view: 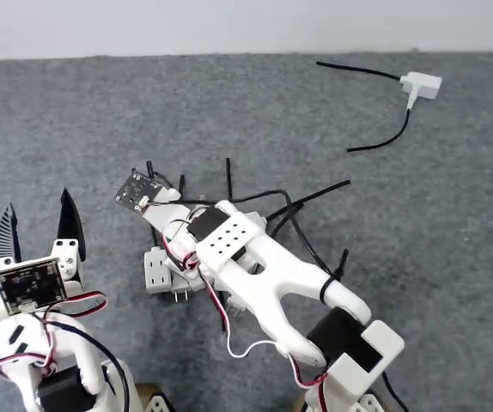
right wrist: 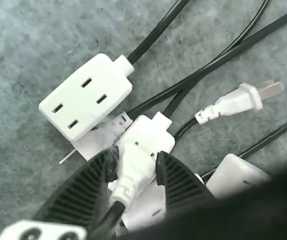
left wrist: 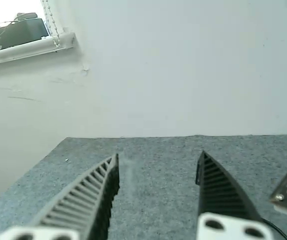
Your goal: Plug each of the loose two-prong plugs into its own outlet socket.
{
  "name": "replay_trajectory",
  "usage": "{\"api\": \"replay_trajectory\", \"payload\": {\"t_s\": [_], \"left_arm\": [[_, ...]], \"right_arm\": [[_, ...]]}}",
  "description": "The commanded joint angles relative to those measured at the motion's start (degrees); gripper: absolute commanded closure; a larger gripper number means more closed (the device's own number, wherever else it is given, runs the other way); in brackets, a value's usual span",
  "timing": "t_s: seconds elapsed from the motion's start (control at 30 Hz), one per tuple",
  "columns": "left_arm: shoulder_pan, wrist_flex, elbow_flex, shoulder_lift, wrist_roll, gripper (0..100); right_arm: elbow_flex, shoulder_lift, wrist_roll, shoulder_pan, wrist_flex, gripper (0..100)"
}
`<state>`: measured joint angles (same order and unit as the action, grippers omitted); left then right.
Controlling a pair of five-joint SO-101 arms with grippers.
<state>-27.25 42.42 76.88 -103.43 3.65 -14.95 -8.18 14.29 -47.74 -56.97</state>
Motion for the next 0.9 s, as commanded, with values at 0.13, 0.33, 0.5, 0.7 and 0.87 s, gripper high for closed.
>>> {"api": "replay_trajectory", "payload": {"t_s": [0.13,0.33,0.5,0.7,0.87], "left_arm": [[0.0,-1.23,-0.48,-0.79,0.62,76],[0.0,-1.32,-0.48,-0.79,0.62,76],[0.0,-1.32,-0.57,-0.79,0.62,76],[0.0,-1.32,-0.57,-0.79,0.62,76],[0.0,-1.32,-0.48,-0.79,0.62,76]], "right_arm": [[0.0,0.48,-0.62,-0.92,2.59,99.1],[-3.34,-1.54,-0.62,-0.66,5.41,99.1],[-3.6,-4.53,-0.62,1.71,6.73,99.1],[-3.69,-7.87,-0.62,4.97,6.99,99.1],[-3.6,-8.4,-0.62,4.97,7.16,99.1]]}}
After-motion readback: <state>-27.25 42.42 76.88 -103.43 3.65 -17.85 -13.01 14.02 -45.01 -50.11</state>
